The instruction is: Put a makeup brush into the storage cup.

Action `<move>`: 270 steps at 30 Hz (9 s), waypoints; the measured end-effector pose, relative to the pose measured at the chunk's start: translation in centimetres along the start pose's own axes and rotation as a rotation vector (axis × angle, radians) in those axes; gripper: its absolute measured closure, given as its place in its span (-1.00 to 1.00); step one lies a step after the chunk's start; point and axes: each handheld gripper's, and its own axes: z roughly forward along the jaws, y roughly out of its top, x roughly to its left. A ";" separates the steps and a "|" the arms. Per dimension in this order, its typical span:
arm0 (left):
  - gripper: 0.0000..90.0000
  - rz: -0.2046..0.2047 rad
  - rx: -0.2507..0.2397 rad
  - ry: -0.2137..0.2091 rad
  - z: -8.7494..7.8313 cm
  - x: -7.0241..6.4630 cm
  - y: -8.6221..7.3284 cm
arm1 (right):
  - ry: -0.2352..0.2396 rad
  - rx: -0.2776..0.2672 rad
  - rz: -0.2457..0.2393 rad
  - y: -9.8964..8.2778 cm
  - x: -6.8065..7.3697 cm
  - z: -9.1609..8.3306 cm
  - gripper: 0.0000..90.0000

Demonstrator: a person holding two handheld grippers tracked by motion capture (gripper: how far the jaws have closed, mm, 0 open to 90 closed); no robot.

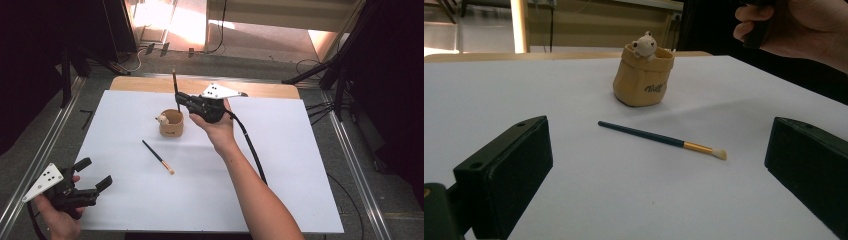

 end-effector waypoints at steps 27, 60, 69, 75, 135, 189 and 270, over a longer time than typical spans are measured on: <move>-1.00 -0.003 -0.005 -0.001 -0.1 0.2 0.0 | -0.031 0.036 0.051 -2.6 -0.8 2.5 0.90; -1.00 -0.007 -0.011 0.006 -0.3 0.3 0.0 | -0.041 0.096 0.076 -5.6 -0.7 3.8 0.90; -1.00 -0.006 -0.010 0.004 -0.2 0.2 0.0 | -0.044 0.119 0.081 -6.2 -0.9 3.6 0.90; -1.00 -0.005 -0.010 0.003 -0.2 0.2 0.0 | -0.043 0.135 0.074 -6.3 -0.8 3.7 0.90; -1.00 0.012 0.013 -0.015 0.8 -0.3 0.0 | -0.016 0.122 0.075 -4.9 -1.0 -6.1 -1.00; -1.00 0.054 0.057 -0.070 3.0 -2.5 1.8 | -0.136 0.072 0.065 -6.9 -0.9 -20.4 -1.00; -1.00 0.425 0.477 -0.327 12.2 -2.0 7.2 | -0.260 0.066 0.106 -11.6 -0.6 -28.0 -1.00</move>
